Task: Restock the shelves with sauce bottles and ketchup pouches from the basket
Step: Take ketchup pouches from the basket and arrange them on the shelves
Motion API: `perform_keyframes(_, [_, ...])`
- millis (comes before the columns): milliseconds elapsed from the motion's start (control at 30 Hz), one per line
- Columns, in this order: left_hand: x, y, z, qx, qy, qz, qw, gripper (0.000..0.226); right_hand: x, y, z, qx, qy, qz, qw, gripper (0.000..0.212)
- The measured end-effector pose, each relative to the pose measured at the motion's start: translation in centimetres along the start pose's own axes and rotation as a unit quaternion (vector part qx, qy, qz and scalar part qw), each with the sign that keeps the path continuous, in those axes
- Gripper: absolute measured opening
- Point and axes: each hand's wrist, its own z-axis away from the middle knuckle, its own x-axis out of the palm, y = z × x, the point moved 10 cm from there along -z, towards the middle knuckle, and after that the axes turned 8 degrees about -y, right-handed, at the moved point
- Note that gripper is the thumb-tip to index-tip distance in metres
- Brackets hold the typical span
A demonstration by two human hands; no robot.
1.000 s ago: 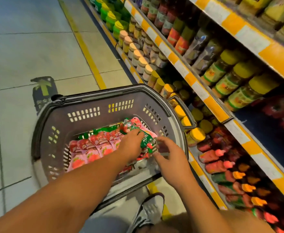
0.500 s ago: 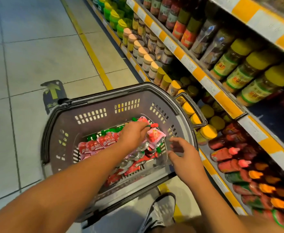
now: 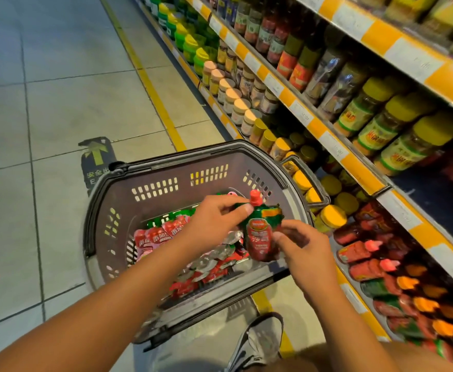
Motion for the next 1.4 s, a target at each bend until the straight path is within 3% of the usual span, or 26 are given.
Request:
perform_keyframes(100, [-2.1,-3.0,0.5,-0.052,0.051,-0.012,0.997,0.018,-0.9,0.1,0.3,0.002,0.009,-0.044,0.999,0.018])
perform_keyframes(200, [-1.3,-3.8,1.1,-0.041,0.03,-0.151,0.987,0.016,1.7,1.4,0.8,0.038,-0.083,-0.027,0.995,0.057])
perform_keyframes(267, [-0.4,-3.2,1.6,-0.022,0.013,-0.184,0.983,0.015,3.0,1.9,1.0,0.046,-0.106,-0.008,0.993,0.068])
perform_keyframes(433, [1.0,0.0,2.6,0.02,0.004,-0.109,0.994,0.016,3.9,1.4,0.8,0.026,-0.144,0.027,0.989,0.046])
perform_keyframes(633, [0.2,1.9,2.1,0.028,0.01,-0.068,0.997,0.013,2.1,0.0,0.3,0.002,-0.083,-0.01,0.996,0.018])
perform_keyframes(733, [-1.0,-0.3,0.9,-0.029,-0.001,0.062,0.998,0.022,0.9,-0.1,0.3,-0.011,-0.034,-0.027,0.999,0.014])
perform_keyframes(833, [-6.7,-7.6,-0.3,-0.124,0.138,0.056,0.981,0.016,-1.0,-0.3,0.3,-0.026,0.019,-0.06,0.998,0.011])
perform_keyframes(900, [-11.4,-15.3,1.0,-0.23,0.261,0.028,0.937,0.009,-2.2,-0.4,0.3,-0.029,0.047,-0.092,0.994,0.009])
perform_keyframes(967, [-13.6,-22.1,3.5,-0.338,0.315,0.022,0.887,0.016,-3.0,-0.2,0.5,-0.024,0.063,-0.126,0.99,0.007])
perform_keyframes(1033, [-13.5,-26.6,4.7,-0.404,0.301,0.032,0.863,0.029,-3.2,-0.1,0.7,-0.019,0.071,-0.159,0.984,0.012])
perform_keyframes(1167, [-12.6,-29.1,3.2,-0.425,0.26,0.002,0.867,0.041,-3.5,-0.2,0.9,-0.018,0.076,-0.151,0.986,0.017])
perform_keyframes(1400, [-11.2,-27.3,2.3,-0.45,0.269,0.008,0.852,0.027,-3.9,-0.1,1.4,-0.009,0.083,-0.147,0.986,0.019])
